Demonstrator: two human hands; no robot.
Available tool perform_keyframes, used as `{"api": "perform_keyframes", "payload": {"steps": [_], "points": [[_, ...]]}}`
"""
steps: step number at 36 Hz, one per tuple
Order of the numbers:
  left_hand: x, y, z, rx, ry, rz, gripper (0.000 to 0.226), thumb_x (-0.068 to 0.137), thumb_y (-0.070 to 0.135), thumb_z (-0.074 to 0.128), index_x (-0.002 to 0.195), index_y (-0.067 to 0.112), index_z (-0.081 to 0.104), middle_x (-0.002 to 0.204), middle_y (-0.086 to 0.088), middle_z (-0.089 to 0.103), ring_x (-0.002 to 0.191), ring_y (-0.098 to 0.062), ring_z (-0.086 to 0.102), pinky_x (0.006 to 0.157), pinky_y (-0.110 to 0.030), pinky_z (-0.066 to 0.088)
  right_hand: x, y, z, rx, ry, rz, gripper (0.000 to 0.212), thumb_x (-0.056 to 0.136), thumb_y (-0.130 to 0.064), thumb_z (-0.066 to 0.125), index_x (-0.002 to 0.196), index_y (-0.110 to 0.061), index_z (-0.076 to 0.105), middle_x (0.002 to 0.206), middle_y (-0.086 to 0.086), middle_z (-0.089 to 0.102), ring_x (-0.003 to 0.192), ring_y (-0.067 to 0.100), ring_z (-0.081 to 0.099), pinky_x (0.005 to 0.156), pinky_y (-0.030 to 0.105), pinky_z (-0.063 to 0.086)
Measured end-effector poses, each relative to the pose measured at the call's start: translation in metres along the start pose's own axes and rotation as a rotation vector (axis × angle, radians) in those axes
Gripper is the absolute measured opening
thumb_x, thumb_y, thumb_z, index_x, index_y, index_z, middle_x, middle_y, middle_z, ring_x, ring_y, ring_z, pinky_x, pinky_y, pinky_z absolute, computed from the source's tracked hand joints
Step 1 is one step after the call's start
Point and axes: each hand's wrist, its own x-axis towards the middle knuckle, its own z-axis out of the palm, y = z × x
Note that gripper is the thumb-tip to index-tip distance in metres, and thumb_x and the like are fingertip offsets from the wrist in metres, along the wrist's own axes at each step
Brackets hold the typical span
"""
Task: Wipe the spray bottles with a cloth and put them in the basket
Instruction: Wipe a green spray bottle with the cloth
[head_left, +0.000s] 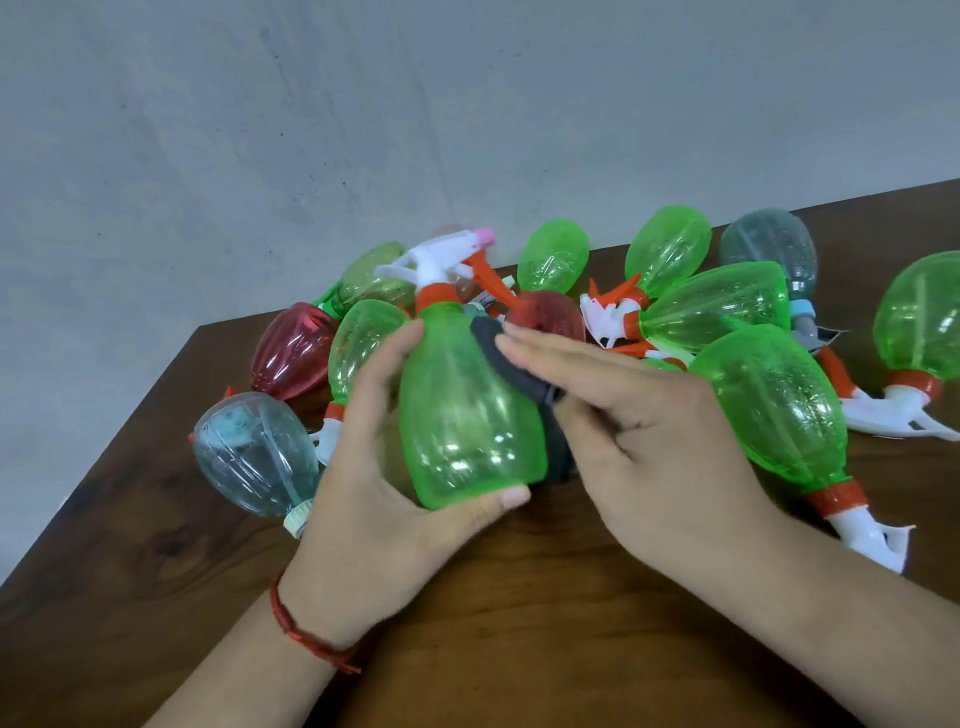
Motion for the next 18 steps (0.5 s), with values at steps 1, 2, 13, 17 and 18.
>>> {"api": "perform_keyframes", "payload": {"steps": [1, 2, 13, 17, 18], "points": [[-0.001, 0.001, 0.002, 0.014, -0.034, 0.010, 0.115, 0.065, 0.023, 0.097, 0.161, 0.012, 0.034, 0.159, 0.007, 0.050, 0.148, -0.020, 0.050, 0.121, -0.035, 0.044, 0.002, 0.001, -0.001, 0.054, 0.006, 0.057, 0.052, 0.098, 0.011, 0.057, 0.134, -0.024, 0.072, 0.138, -0.017, 0.067, 0.132, -0.008, 0.057, 0.114, 0.015, 0.041], [-0.002, 0.002, 0.003, 0.026, -0.060, 0.018, 0.115, 0.065, 0.024, 0.098, 0.160, 0.011, 0.035, 0.159, 0.006, 0.048, 0.149, -0.022, 0.049, 0.121, -0.034, 0.043, 0.004, 0.002, -0.003, 0.123, 0.002, 0.124, 0.051, 0.100, 0.010, 0.057, 0.134, -0.026, 0.072, 0.135, -0.020, 0.069, 0.130, -0.008, 0.059, 0.113, 0.016, 0.042], [0.002, 0.000, 0.004, -0.050, 0.072, -0.039, 0.109, 0.069, 0.027, 0.100, 0.159, 0.020, 0.038, 0.155, 0.008, 0.055, 0.143, -0.018, 0.056, 0.113, -0.034, 0.050, 0.001, 0.001, -0.009, 0.129, -0.054, 0.111, 0.051, 0.097, 0.014, 0.056, 0.127, -0.022, 0.076, 0.137, -0.016, 0.068, 0.132, -0.006, 0.058, 0.114, 0.016, 0.042], [0.005, -0.002, 0.001, -0.033, 0.180, -0.065, 0.103, 0.068, 0.016, 0.093, 0.156, 0.013, 0.040, 0.144, 0.015, 0.062, 0.131, -0.002, 0.062, 0.101, -0.014, 0.051, -0.004, -0.001, -0.002, 0.045, -0.079, 0.006, 0.053, 0.092, 0.013, 0.056, 0.127, -0.020, 0.077, 0.140, -0.012, 0.067, 0.132, -0.005, 0.058, 0.113, 0.017, 0.043], [0.005, -0.001, 0.000, -0.036, 0.196, -0.076, 0.101, 0.069, 0.015, 0.092, 0.156, 0.015, 0.041, 0.144, 0.014, 0.062, 0.130, -0.002, 0.063, 0.100, -0.014, 0.052, -0.005, -0.001, -0.001, 0.026, -0.072, -0.020, 0.052, 0.091, 0.012, 0.056, 0.127, -0.019, 0.077, 0.140, -0.011, 0.067, 0.132, -0.005, 0.058, 0.113, 0.017, 0.044]]}}
